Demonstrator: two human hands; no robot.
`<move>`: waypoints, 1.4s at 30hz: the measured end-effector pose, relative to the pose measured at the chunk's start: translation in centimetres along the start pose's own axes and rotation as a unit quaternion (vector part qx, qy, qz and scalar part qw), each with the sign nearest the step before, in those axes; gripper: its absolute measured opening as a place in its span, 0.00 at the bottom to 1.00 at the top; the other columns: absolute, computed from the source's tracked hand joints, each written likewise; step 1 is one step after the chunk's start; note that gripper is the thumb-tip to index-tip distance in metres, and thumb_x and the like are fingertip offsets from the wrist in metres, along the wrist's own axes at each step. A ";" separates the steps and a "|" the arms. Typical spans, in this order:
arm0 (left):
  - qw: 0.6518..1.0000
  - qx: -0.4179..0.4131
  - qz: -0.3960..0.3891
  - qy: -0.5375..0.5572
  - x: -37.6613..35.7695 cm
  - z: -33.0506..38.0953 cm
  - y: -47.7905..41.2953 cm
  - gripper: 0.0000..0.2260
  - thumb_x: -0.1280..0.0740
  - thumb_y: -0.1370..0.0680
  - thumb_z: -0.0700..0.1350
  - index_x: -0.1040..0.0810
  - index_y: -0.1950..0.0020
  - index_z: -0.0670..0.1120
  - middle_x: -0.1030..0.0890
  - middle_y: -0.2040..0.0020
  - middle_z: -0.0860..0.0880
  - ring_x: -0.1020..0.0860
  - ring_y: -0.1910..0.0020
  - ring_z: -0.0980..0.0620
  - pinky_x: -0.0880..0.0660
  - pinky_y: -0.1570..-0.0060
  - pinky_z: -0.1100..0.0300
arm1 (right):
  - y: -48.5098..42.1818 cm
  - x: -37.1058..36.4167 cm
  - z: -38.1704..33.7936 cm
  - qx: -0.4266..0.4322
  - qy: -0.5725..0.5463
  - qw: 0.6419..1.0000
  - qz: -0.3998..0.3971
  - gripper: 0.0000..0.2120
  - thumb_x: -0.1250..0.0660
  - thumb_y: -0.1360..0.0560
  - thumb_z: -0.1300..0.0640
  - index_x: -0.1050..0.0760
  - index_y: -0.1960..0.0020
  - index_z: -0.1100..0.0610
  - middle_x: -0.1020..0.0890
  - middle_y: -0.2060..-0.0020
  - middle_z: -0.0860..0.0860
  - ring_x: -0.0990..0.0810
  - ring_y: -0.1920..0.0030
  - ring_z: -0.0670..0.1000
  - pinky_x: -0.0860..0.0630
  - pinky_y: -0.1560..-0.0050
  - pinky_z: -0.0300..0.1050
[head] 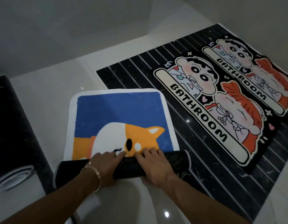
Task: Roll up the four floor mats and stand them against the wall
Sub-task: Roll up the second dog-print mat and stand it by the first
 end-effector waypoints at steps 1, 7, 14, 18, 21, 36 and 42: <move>0.999 -0.008 0.029 -0.026 -0.2 0.0 0.5 0.42 0.22 0.43 0.55 0.36 0.34 0.50 0.20 0.51 0.47 0.20 0.56 0.47 0.22 0.60 0.53 | -0.5 0.2 0.3 0.001 -0.022 0.999 -0.028 0.28 0.28 0.34 0.55 0.34 0.37 0.55 0.27 0.46 0.57 0.28 0.46 0.60 0.33 0.45 0.55; 0.997 0.055 -0.050 -0.016 0.3 -0.1 0.3 0.26 0.34 0.27 0.52 0.37 0.32 0.52 0.27 0.40 0.48 0.26 0.44 0.45 0.30 0.50 0.53 | -0.8 0.4 0.7 0.000 -0.049 0.997 -0.065 0.34 0.27 0.35 0.50 0.37 0.33 0.54 0.26 0.44 0.56 0.27 0.46 0.59 0.33 0.45 0.52; 0.992 0.042 -0.113 0.045 0.8 -0.7 -0.5 0.31 0.30 0.30 0.54 0.39 0.30 0.54 0.24 0.40 0.49 0.24 0.43 0.47 0.28 0.46 0.55 | -0.4 0.7 0.3 -0.011 0.009 1.000 -0.001 0.30 0.28 0.35 0.57 0.37 0.36 0.54 0.26 0.48 0.56 0.26 0.50 0.60 0.31 0.49 0.55; 0.989 0.004 0.128 -0.080 1.6 -0.3 -0.1 0.43 0.22 0.45 0.51 0.36 0.33 0.48 0.19 0.52 0.43 0.20 0.60 0.40 0.22 0.60 0.46 | -2.4 2.0 1.7 -0.016 -0.075 0.987 -0.144 0.31 0.26 0.33 0.46 0.35 0.36 0.54 0.24 0.44 0.55 0.24 0.46 0.58 0.29 0.49 0.50; 0.984 0.009 0.147 -0.095 2.9 -0.4 -0.3 0.34 0.22 0.44 0.49 0.27 0.40 0.46 0.21 0.58 0.41 0.21 0.64 0.38 0.23 0.61 0.42 | -2.8 2.2 2.2 -0.018 -0.124 0.974 -0.188 0.32 0.25 0.35 0.45 0.33 0.36 0.55 0.21 0.45 0.55 0.22 0.46 0.56 0.26 0.48 0.48; 0.996 0.068 -0.057 0.011 0.6 -0.1 2.3 0.38 0.30 0.31 0.59 0.45 0.27 0.53 0.28 0.38 0.45 0.25 0.43 0.41 0.28 0.51 0.49 | -0.6 0.7 -1.8 0.011 -0.058 0.996 -0.067 0.34 0.27 0.35 0.47 0.37 0.34 0.51 0.27 0.44 0.52 0.26 0.45 0.57 0.33 0.48 0.50; 0.998 0.055 -0.032 -0.017 0.8 0.9 2.7 0.39 0.30 0.32 0.59 0.45 0.27 0.52 0.28 0.39 0.46 0.25 0.44 0.42 0.28 0.52 0.50 | -0.3 0.4 -1.8 0.043 -0.036 0.996 -0.070 0.35 0.27 0.36 0.46 0.37 0.34 0.51 0.27 0.43 0.51 0.27 0.44 0.56 0.32 0.48 0.49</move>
Point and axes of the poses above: each hand's wrist, its own y-axis away from the middle knuckle, its own x-axis out of the back of the hand, z = x × y, the point moved 6 cm from there along -y, towards the middle knuckle
